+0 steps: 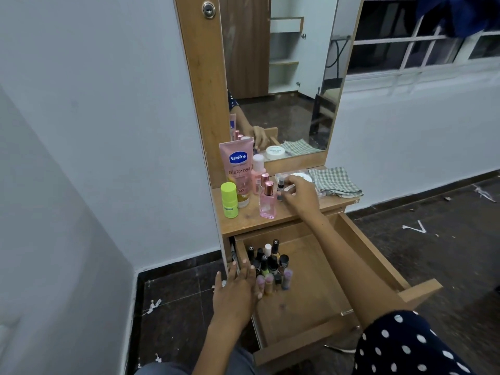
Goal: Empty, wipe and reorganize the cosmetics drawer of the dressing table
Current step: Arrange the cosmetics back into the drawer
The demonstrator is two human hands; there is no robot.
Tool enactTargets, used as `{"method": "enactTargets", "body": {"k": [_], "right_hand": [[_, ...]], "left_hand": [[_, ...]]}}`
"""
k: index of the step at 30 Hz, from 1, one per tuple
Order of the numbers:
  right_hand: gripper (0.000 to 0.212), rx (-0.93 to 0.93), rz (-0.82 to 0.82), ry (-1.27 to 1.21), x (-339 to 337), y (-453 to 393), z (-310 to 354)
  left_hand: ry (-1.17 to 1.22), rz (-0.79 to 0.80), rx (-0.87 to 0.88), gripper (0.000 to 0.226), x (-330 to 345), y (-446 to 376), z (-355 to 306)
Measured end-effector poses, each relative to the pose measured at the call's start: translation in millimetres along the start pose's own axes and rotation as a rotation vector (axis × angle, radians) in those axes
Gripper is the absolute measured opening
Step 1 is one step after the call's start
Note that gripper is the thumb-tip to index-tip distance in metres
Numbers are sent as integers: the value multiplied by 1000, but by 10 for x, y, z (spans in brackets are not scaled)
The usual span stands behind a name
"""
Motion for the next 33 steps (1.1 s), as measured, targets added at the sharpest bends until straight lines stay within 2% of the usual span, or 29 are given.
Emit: {"method": "enactTargets", "body": {"k": [5, 9, 15, 21, 25, 33], "right_hand": [[22, 33, 15, -105, -259, 416, -46], [17, -9, 120, -177, -515, 920, -28], [16, 54, 355, -43, -488, 1349, -233], [13, 60, 494, 67, -268, 1509, -215], [12, 29, 509, 164, -192, 1570, -238], [11, 37, 474, 175, -107, 1558, -274]], "left_hand": [[-5, -11, 14, 58, -4, 15, 6], [-4, -7, 8, 60, 34, -12, 16], [6, -14, 10, 60, 36, 0, 13], [24, -9, 8, 60, 28, -2, 12], [19, -9, 6, 62, 27, 11, 8], [42, -12, 9, 61, 44, 8, 21]]}}
Point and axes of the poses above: each hand's wrist, its own y-axis away from the middle knuckle, its own x-axis out of the palm, z = x × y, the point moved 1 cm from there along -y, towards the middle knuckle, and after that the axes turned 3 degrees about -x, right-handed, at the moved point
